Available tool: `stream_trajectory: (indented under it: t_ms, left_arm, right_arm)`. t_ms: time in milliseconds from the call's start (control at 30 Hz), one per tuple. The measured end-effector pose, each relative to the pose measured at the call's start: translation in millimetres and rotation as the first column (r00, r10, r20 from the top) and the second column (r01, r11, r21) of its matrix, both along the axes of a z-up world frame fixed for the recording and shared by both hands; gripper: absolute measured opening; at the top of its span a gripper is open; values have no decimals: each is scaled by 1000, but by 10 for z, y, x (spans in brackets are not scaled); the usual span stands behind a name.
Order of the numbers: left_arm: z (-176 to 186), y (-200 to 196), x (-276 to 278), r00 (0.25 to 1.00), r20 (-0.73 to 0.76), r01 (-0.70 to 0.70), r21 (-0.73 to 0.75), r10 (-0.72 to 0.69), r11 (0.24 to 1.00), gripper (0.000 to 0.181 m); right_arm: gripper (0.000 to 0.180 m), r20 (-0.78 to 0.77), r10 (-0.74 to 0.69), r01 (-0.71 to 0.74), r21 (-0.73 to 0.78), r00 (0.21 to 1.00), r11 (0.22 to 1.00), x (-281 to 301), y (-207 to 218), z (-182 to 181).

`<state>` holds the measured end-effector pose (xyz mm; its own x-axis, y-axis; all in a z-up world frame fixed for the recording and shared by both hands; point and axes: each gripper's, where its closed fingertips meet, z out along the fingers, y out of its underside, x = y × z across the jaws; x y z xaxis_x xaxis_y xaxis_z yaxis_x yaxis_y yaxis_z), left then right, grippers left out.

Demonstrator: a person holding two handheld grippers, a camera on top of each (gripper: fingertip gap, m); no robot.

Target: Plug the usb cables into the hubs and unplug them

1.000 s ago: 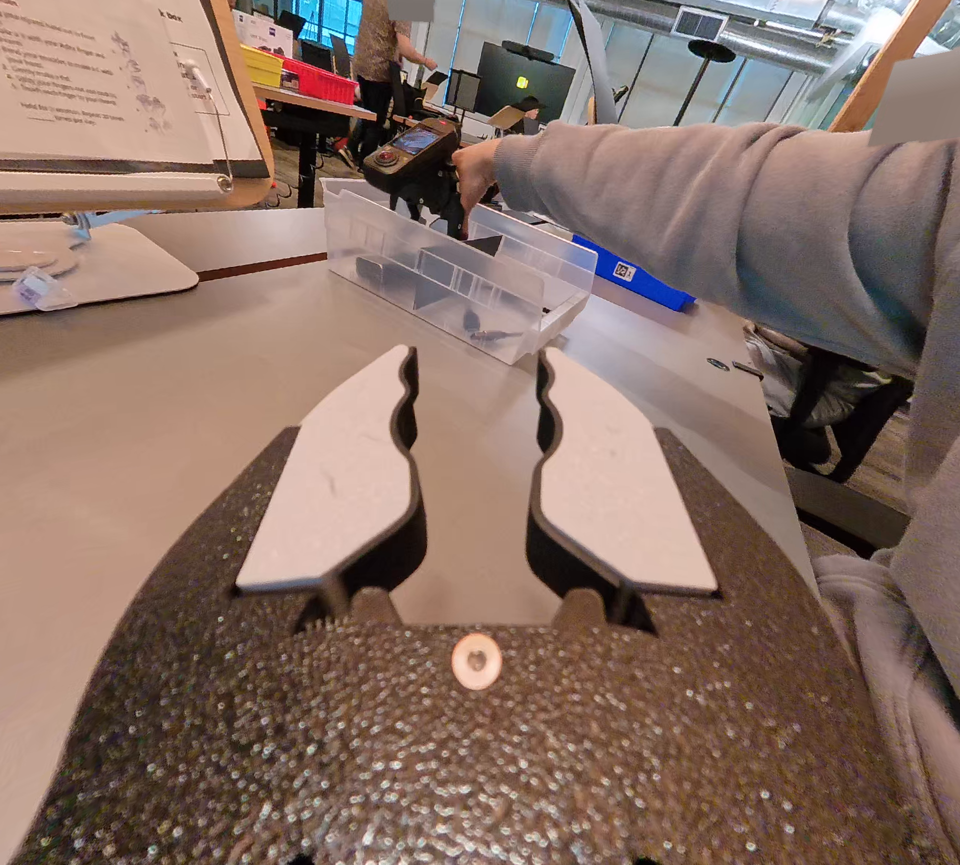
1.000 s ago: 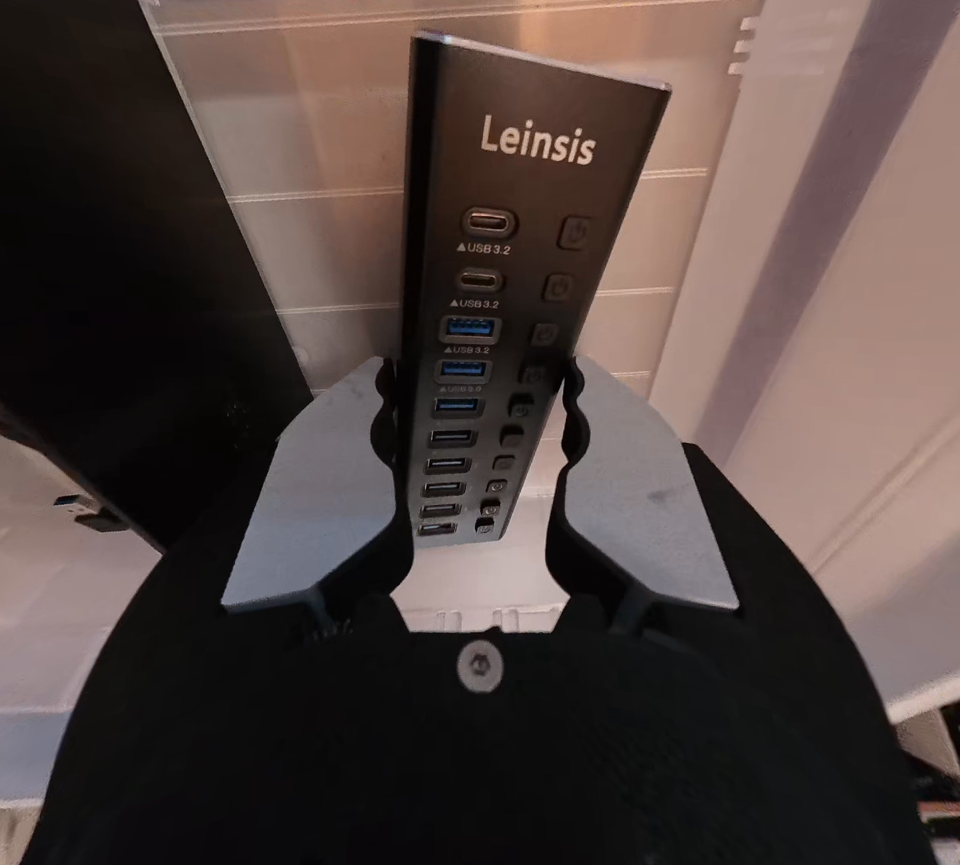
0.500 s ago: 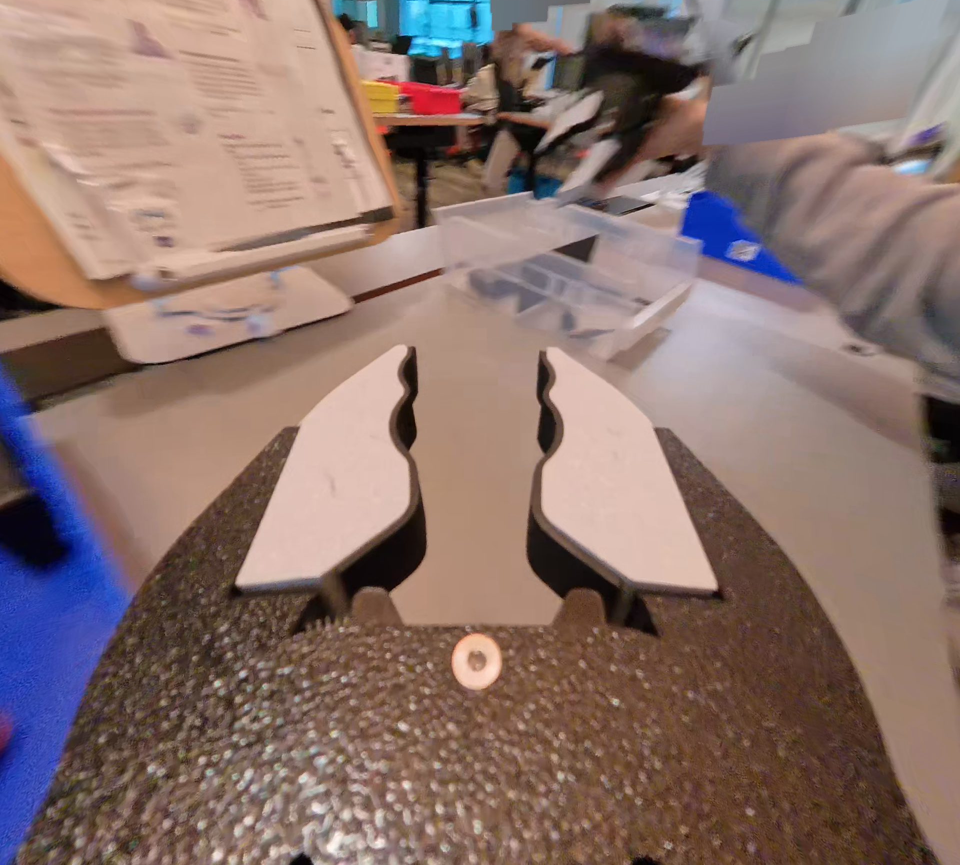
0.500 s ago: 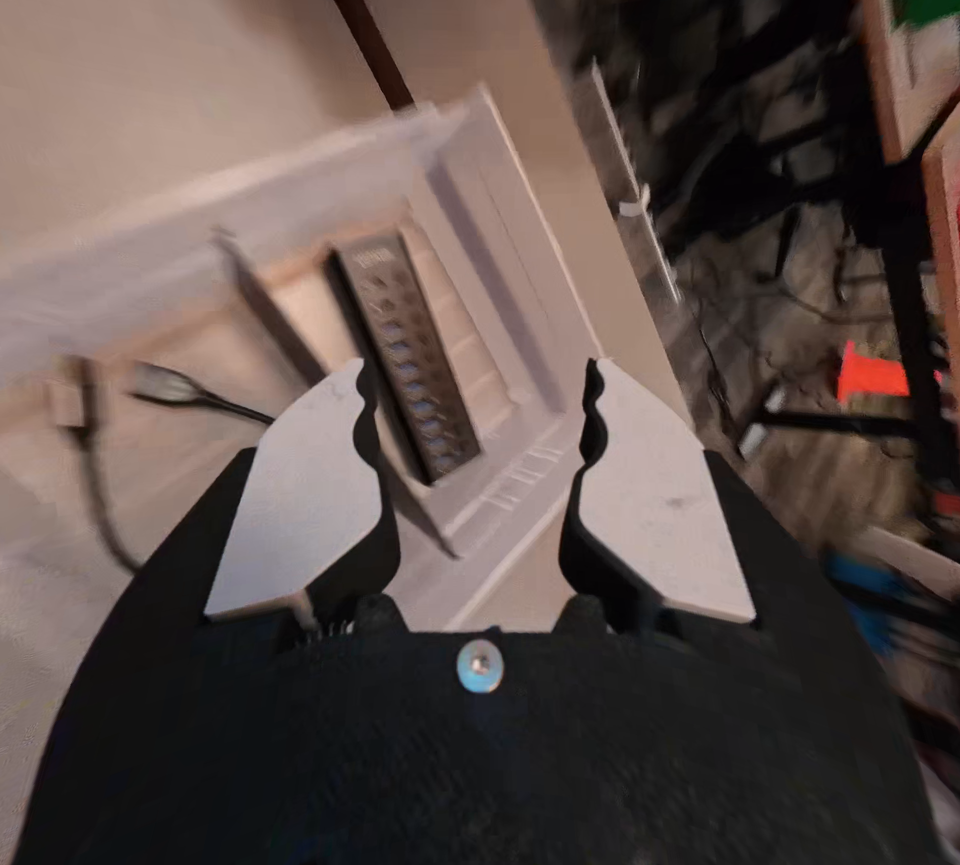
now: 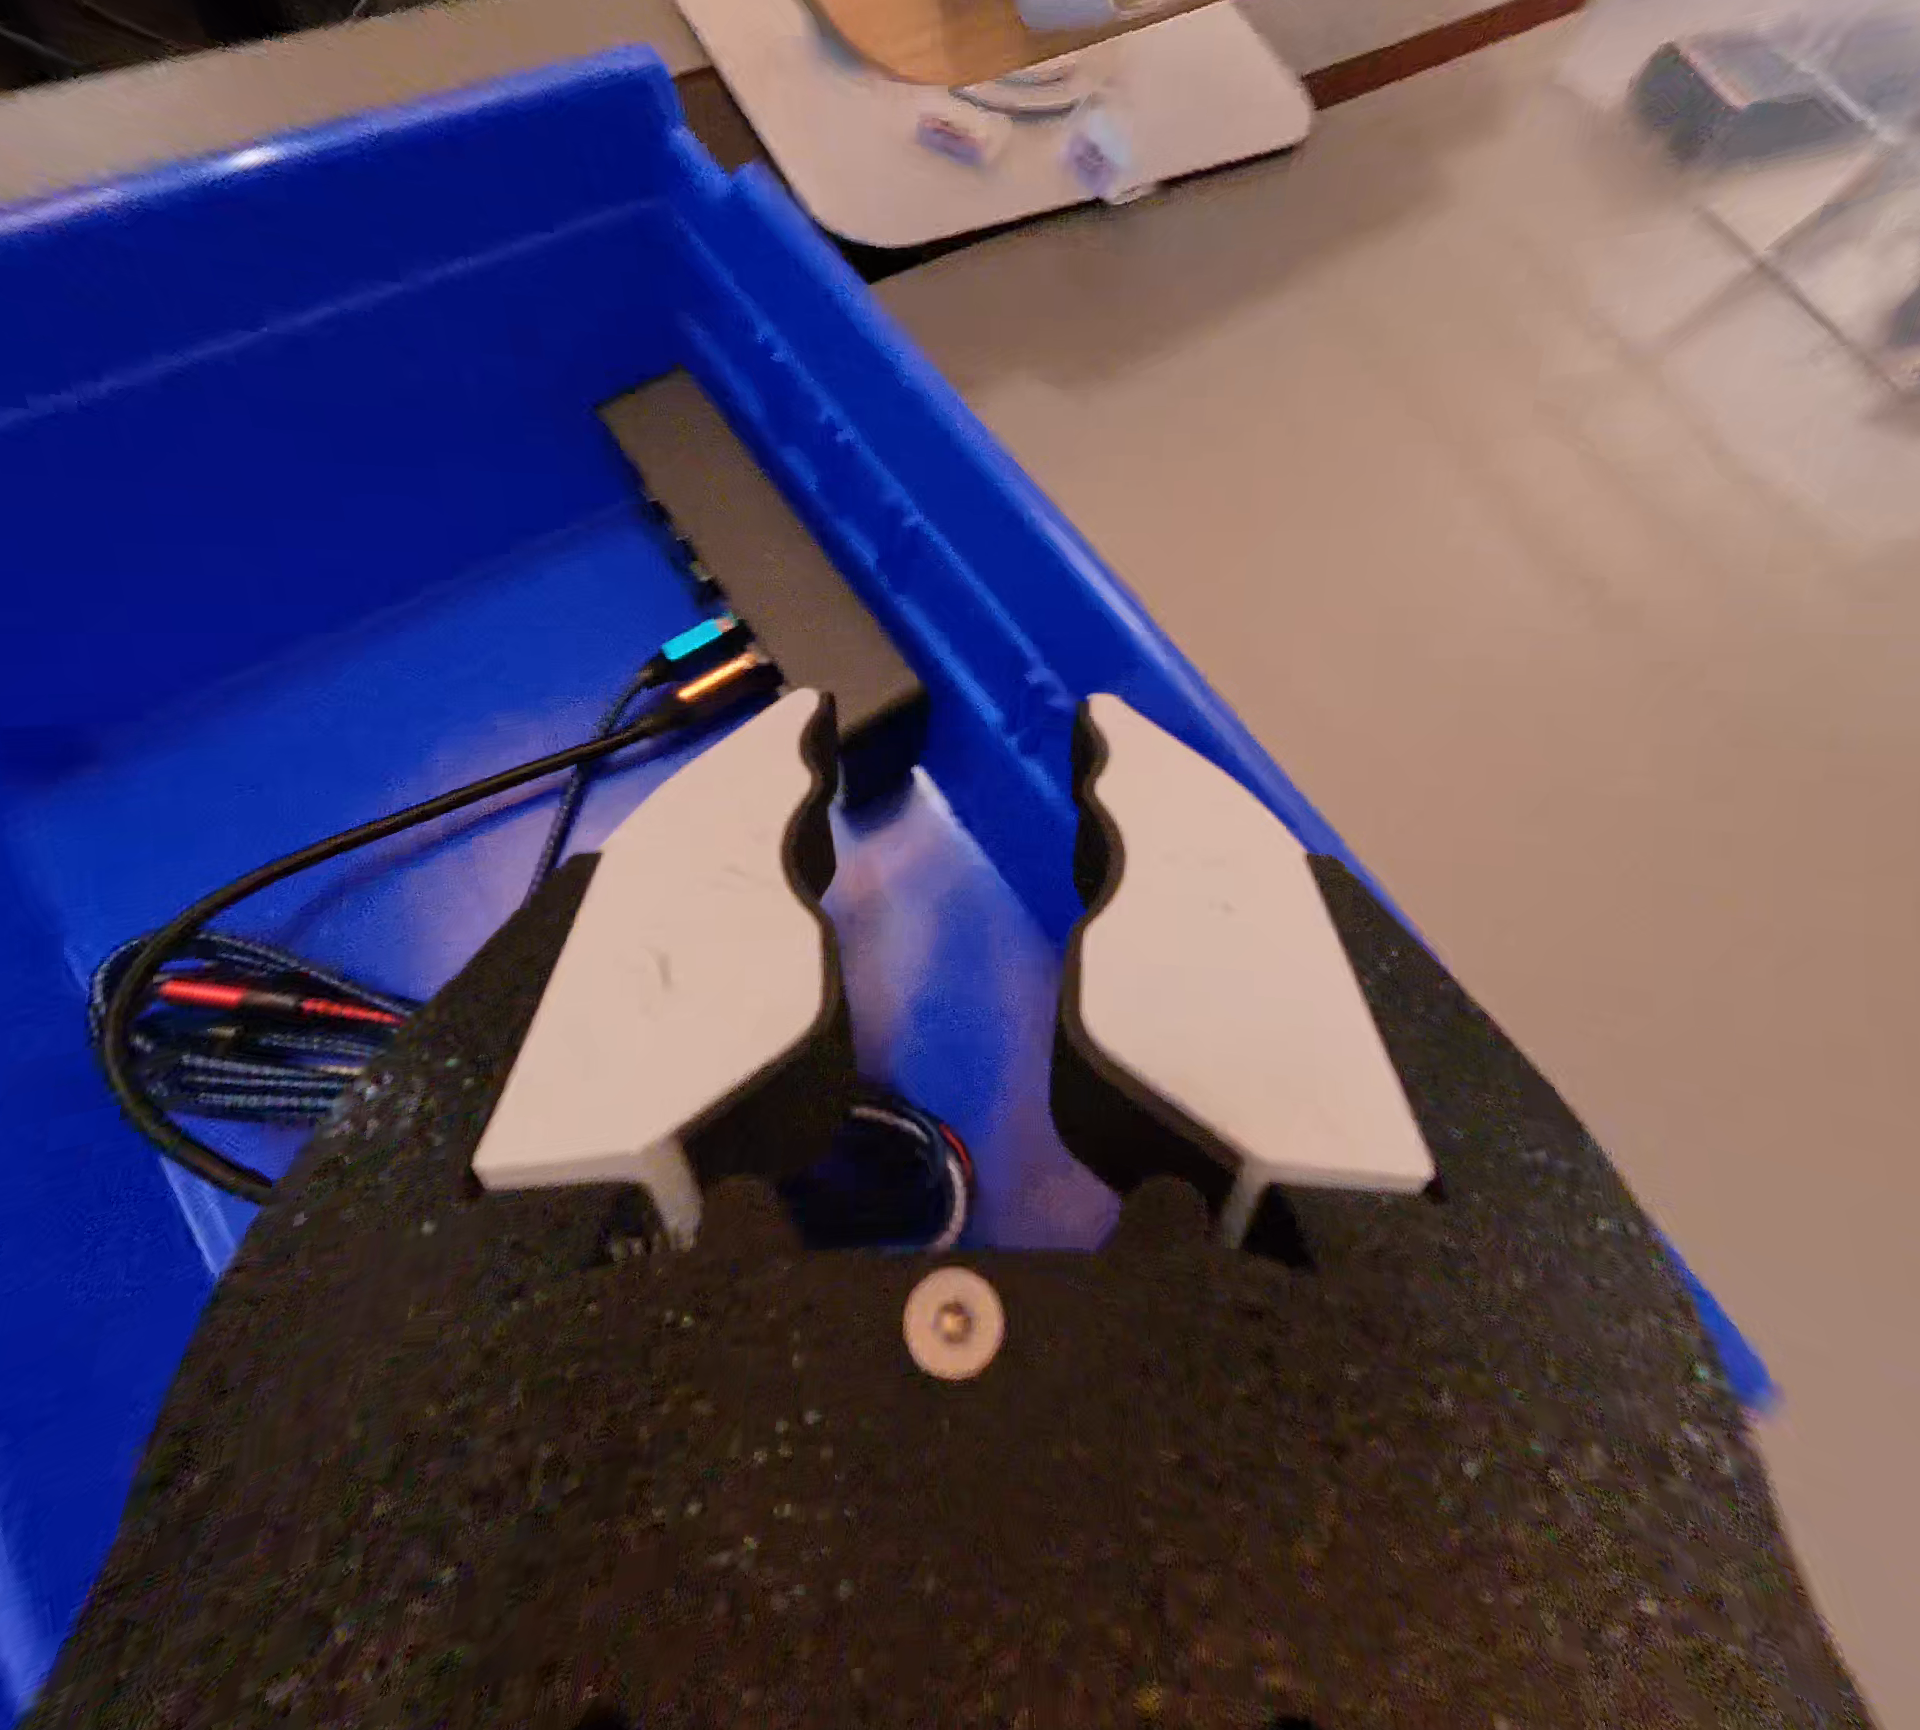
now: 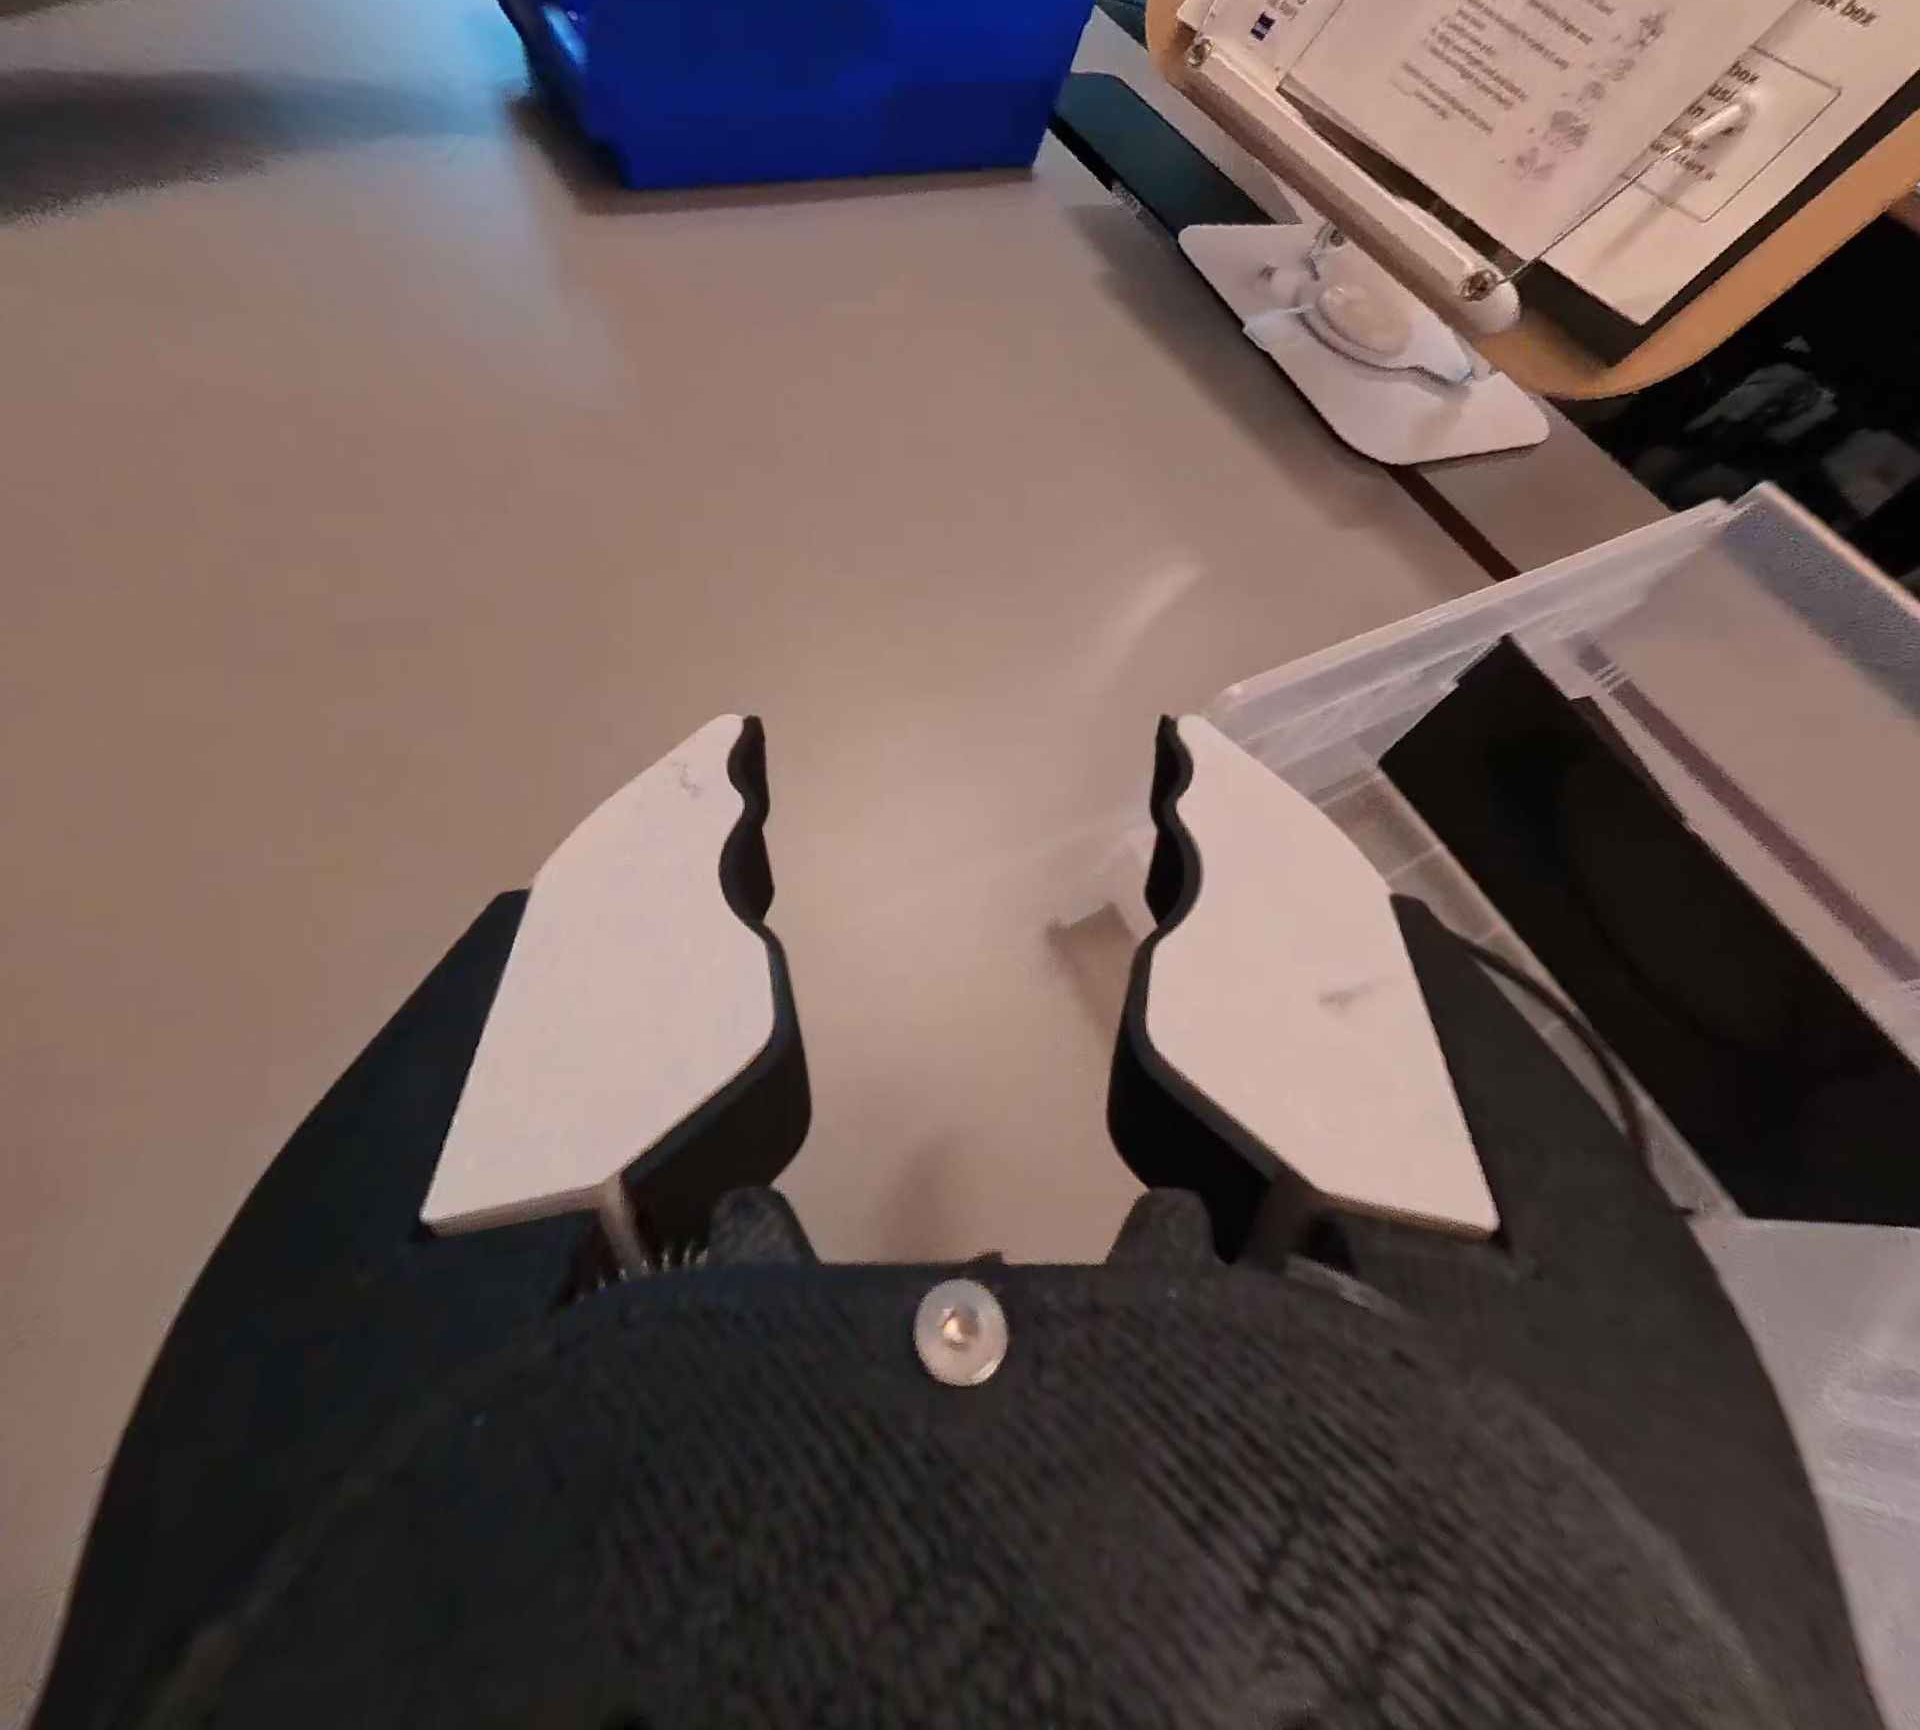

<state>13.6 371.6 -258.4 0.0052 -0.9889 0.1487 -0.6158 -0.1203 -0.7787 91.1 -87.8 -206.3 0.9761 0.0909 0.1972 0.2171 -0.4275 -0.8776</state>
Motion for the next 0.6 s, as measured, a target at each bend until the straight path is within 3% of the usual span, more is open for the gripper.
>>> stream_trajectory:
  t_ms: [33,133,233,300,367,600]
  left_arm:
    - [-54,82,56,999,-10,-36,-9,36,999,45]
    - [-2,132,261,991,102,-72,-139,87,988,38]
    - [-169,258,327,988,46,-139,-162,149,977,43]
    - [-357,321,289,984,-63,-175,-89,169,981,52]
    - [-349,374,290,977,-65,-208,-36,205,978,59]
    - [-263,572,122,928,-202,-261,249,314,933,44]
  right_arm:
    - [71,-19,-2,2,12,1000,1000,-40,-26,-5]
    - [70,-53,-1,2,9,999,1000,-100,-134,-72]
    - [70,-74,-22,22,-8,997,1000,-74,-217,-126]
    - [70,-81,-42,41,-8,996,999,-35,-241,-130]
    - [69,-88,-50,49,-11,995,999,-23,-253,-139]
    - [69,-38,-70,67,-67,997,996,-2,-288,-252]
